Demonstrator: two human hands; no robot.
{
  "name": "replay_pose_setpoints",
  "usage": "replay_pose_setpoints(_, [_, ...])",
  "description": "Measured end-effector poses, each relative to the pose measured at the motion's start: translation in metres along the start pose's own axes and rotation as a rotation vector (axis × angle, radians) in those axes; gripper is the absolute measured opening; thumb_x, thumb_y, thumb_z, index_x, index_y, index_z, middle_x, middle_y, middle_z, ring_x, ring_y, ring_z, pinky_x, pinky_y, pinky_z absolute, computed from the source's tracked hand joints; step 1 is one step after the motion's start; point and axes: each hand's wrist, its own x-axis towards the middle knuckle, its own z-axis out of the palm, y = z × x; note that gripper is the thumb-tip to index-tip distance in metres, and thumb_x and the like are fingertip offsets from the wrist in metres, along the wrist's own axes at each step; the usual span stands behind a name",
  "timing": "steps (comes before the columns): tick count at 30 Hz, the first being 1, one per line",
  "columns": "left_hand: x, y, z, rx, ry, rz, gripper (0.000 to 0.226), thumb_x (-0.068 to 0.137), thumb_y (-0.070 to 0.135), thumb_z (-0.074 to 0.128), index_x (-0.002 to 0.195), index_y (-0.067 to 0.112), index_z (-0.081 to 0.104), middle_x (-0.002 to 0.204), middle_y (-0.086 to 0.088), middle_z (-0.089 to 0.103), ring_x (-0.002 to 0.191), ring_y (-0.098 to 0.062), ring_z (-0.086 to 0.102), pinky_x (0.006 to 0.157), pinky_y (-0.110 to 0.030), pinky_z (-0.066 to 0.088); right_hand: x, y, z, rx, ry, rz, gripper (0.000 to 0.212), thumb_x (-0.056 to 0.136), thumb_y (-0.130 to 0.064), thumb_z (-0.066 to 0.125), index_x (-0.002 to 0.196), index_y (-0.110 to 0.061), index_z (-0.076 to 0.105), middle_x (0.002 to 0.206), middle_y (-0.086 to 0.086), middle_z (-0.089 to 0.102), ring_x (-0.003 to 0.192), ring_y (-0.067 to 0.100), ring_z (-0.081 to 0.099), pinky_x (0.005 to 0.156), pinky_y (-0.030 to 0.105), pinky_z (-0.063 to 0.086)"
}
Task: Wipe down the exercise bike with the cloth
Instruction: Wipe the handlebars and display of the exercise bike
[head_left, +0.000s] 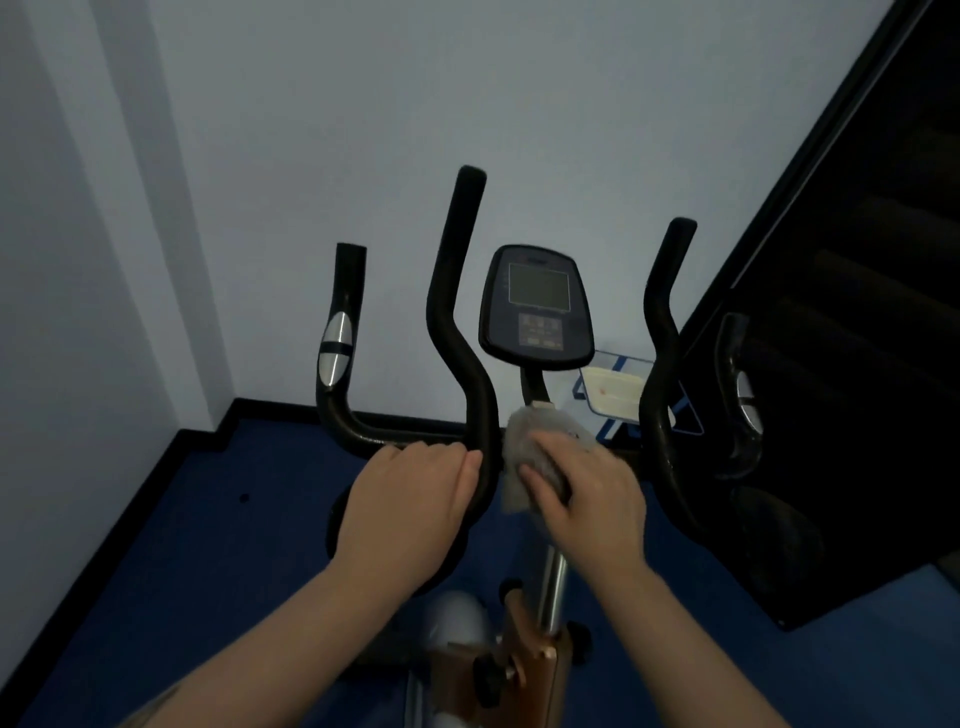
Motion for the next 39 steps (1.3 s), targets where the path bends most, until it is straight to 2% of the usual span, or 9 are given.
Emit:
replay_pose_setpoints(3, [0.008,-0.002,-0.002,0.019,0.056,0.000,0.038,0.062,0.003,0.088,0.068,0.019,0.054,0.052,0.006,0.046,0.041,-0.016,0.046,0.040,-0.034,0.044,0.021,0.006,0.000,-0.041,0.040,-0.049,0.028,0.091,-0.045,0.053,0.113,-0.030,0.062,0.087,-0.017,0.054,0.077,0.008,0.036,0.067,0.030,0.030])
replay_pose_setpoints(7, [0.005,0.001,-0.003,0.021,0.037,-0.005,0.040,0.061,0.002,0.087,0.066,0.019,0.052,0.051,0.004,0.045,0.041,-0.018,0.045,0.040,-0.033,0.041,0.036,-0.001,0.001,0.041,0.000,0.062,0.025,0.094,-0.040,0.055,0.112,-0.027,0.066,0.083,-0.019,0.041,0.081,0.009,0.037,0.073,0.034,0.033])
replay_pose_setpoints(11, [0.001,0.001,-0.001,0.024,-0.005,0.042,0.035,0.062,0.004,0.088,0.073,0.018,0.058,0.055,0.005,0.048,0.044,-0.017,0.047,0.042,-0.033,0.043,-0.001,0.001,0.004,0.072,0.045,0.063,0.027,0.093,-0.047,0.050,0.115,-0.034,0.059,0.099,-0.018,0.059,0.085,0.003,0.035,0.069,0.028,0.020])
replay_pose_setpoints(14, [0.012,-0.001,-0.004,0.022,0.057,-0.005,0.036,0.062,0.005,0.088,0.069,0.019,0.056,0.053,0.006,0.048,0.043,-0.017,0.048,0.042,-0.032,0.044,0.034,0.001,0.004,0.056,0.006,0.069,0.032,0.092,-0.052,0.046,0.111,-0.031,0.063,0.096,-0.014,0.062,0.087,0.006,0.037,0.072,0.029,0.021])
replay_pose_setpoints(19, [-0.001,0.000,0.001,0.040,-0.015,0.025,0.031,0.067,0.003,0.084,0.072,0.018,0.057,0.055,0.005,0.047,0.044,-0.016,0.046,0.042,-0.034,0.041,0.024,-0.003,0.005,0.040,0.019,0.102,0.027,0.091,-0.050,0.051,0.109,-0.034,0.065,0.086,-0.028,0.039,0.086,0.005,0.032,0.070,0.028,0.018])
replay_pose_setpoints(25, [0.011,-0.002,-0.002,0.019,0.052,-0.026,0.035,0.072,0.005,0.083,0.066,0.022,0.052,0.052,0.008,0.046,0.041,-0.014,0.045,0.042,-0.035,0.045,0.051,0.002,0.006,0.096,-0.147,0.103,0.029,0.096,-0.050,0.045,0.109,-0.029,0.062,0.098,-0.016,0.056,0.101,0.010,0.045,0.085,0.030,0.030])
replay_pose_setpoints(30, [0.005,0.003,-0.003,-0.024,-0.003,-0.018,0.030,0.071,0.006,0.083,0.068,0.019,0.056,0.053,0.009,0.043,0.043,-0.016,0.048,0.043,-0.033,0.046,0.016,0.011,0.000,0.224,-0.147,0.036,0.038,0.095,-0.050,0.045,0.126,-0.029,0.055,0.120,-0.014,0.056,0.112,0.005,0.044,0.094,0.027,0.035])
replay_pose_setpoints(35, [0.007,-0.001,-0.004,0.021,0.029,-0.014,0.026,0.074,0.004,0.079,0.070,0.017,0.057,0.055,0.004,0.049,0.044,-0.018,0.048,0.043,-0.036,0.044,0.055,0.005,0.005,0.131,-0.239,0.124,0.027,0.097,-0.045,0.049,0.115,-0.028,0.061,0.104,-0.006,0.062,0.106,0.014,0.048,0.086,0.031,0.030])
replay_pose_setpoints(39, [0.002,0.003,-0.002,0.024,-0.034,0.027,0.028,0.071,0.005,0.082,0.072,0.019,0.057,0.055,0.006,0.047,0.044,-0.016,0.046,0.042,-0.034,0.043,0.017,0.008,-0.003,0.227,-0.190,0.052,0.034,0.095,-0.046,0.049,0.124,-0.029,0.056,0.118,-0.011,0.058,0.111,0.007,0.046,0.094,0.030,0.036])
